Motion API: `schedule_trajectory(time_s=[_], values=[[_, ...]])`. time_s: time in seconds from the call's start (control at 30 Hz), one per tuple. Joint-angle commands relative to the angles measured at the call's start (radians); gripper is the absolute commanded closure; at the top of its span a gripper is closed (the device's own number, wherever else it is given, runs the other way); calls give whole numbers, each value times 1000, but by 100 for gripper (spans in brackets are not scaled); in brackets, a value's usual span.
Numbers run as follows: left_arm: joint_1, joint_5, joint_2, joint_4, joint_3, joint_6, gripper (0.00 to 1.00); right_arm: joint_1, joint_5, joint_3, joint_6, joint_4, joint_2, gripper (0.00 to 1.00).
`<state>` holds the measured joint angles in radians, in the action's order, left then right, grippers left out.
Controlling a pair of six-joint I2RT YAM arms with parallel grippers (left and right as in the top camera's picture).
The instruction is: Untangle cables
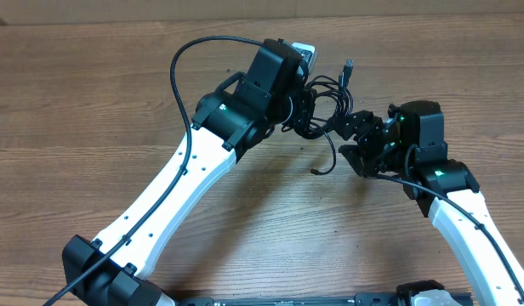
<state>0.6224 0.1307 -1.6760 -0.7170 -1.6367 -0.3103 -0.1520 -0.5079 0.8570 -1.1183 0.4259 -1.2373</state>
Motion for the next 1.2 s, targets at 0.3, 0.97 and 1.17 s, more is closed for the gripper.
schedule_trajectory(time_s=[0.3, 0.97, 1.17], values=[[8, 84, 14, 10, -21, 19, 96, 2, 69, 6, -64, -56, -20, 67], [7, 96, 14, -14, -21, 76, 96, 3, 89, 6, -63, -65, -49, 96], [6, -94, 14, -104, -21, 106, 96, 41, 70, 6, -25, -61, -48, 96]])
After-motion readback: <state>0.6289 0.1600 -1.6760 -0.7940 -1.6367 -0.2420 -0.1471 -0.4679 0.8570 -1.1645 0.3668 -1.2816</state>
